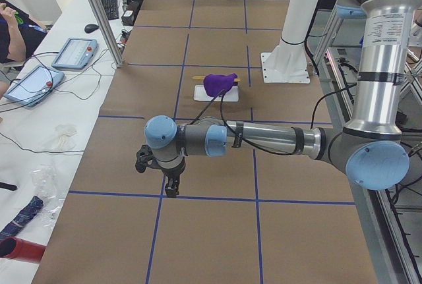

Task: Hang towel on rack

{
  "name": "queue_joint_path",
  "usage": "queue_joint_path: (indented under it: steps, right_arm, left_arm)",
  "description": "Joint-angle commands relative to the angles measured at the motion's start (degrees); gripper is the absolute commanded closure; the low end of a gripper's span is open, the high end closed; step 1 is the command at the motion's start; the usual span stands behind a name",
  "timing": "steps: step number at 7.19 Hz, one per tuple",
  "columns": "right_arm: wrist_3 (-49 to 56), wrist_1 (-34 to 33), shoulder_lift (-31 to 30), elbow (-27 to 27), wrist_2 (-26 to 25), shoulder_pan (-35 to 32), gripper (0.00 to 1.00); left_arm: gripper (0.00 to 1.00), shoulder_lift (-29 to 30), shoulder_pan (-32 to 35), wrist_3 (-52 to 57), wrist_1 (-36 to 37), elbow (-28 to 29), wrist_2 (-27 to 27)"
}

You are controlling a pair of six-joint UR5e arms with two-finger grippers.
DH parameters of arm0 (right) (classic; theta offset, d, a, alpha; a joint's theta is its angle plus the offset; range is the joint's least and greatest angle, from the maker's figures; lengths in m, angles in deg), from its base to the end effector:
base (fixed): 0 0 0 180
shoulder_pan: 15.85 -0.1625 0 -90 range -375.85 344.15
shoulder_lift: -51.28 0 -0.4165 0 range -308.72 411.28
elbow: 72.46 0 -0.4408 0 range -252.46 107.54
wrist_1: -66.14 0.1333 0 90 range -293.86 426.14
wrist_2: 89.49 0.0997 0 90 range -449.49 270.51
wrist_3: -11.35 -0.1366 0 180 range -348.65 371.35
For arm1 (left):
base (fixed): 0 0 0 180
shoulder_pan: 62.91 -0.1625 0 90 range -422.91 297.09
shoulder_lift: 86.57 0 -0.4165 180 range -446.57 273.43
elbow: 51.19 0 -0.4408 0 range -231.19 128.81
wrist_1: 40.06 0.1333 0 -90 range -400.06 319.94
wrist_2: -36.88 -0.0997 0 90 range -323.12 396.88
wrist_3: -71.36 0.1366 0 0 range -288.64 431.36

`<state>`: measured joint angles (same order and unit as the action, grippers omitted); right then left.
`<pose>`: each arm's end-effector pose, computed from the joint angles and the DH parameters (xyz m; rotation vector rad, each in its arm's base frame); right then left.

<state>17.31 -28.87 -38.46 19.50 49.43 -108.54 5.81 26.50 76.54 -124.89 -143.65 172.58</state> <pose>0.0555 -0.5356 0.6564 0.0188 -0.8547 -0.0328 -0.0298 -0.5560 0.6374 0.0265 0.7975 0.0930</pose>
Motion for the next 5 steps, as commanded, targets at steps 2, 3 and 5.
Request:
queue_joint_path:
  steps: [2,3,5]
  right_arm:
    - [0.02,0.0,0.1,0.06,-0.06,-0.04,0.0]
    - [0.02,0.0,0.1,0.06,0.03,-0.04,0.0]
    - [0.02,0.0,0.36,0.06,-0.06,-0.04,0.0]
  left_arm:
    - [0.0,0.0,0.06,-0.08,-0.07,0.09,0.0]
    - [0.0,0.0,-0.03,-0.08,-0.07,0.09,0.09]
    - [0.0,0.0,-0.03,-0.17,-0.07,0.09,0.09]
